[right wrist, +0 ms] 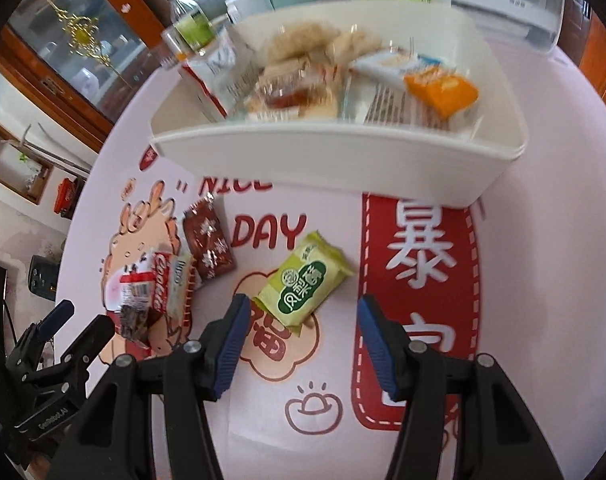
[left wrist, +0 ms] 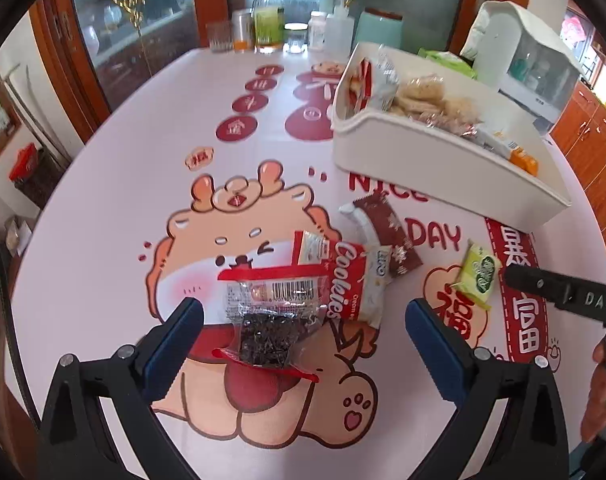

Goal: Organize snacks
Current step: 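Withdraw both tools from the tray toward the remaining snacks on the table, then grasp the green pastry pack with right tool while left tool grasps the raisin bag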

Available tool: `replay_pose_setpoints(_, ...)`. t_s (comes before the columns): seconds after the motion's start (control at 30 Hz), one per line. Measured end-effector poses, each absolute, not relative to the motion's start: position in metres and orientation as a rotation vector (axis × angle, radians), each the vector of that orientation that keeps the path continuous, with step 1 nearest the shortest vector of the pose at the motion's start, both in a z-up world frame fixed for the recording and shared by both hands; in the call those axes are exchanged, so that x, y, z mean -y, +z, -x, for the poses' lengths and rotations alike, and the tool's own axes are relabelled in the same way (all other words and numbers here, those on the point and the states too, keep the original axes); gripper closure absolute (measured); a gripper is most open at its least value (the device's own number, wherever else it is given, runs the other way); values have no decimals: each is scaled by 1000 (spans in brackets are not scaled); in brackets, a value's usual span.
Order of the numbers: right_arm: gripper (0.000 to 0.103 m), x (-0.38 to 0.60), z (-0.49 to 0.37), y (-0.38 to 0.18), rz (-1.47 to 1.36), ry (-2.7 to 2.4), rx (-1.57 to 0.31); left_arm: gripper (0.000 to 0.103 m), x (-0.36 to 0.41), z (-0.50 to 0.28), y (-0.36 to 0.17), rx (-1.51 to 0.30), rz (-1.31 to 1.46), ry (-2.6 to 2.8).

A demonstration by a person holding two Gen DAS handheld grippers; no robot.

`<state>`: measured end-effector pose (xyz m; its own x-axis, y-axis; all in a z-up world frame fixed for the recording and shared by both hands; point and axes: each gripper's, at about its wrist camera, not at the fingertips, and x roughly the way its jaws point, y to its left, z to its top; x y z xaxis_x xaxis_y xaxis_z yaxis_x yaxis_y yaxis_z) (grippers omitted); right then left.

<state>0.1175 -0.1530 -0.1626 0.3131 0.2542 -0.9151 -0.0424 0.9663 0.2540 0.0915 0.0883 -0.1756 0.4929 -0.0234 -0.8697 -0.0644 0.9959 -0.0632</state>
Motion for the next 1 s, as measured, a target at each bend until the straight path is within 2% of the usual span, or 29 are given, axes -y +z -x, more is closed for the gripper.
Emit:
replay_pose_setpoints(0.4, 47, 137, -131, -205, -198, 158, -1310, 2, -117, -103, -198, -1116, 45, 32)
replay_pose_setpoints(0.87, 49, 116, -138, -205, -105, 158, -1286, 2, -128, -95, -229, -1243, 48, 63)
replay_pose_setpoints(0.97, 49, 113, -140, -205, -100, 148, -1286, 10, -131, -93, -233, -1261, 77, 65)
replay_pose_setpoints(1.0, 49, 109, -140, -205, -88, 144, -1285, 18, -132, -93, -234, -1270, 87, 65)
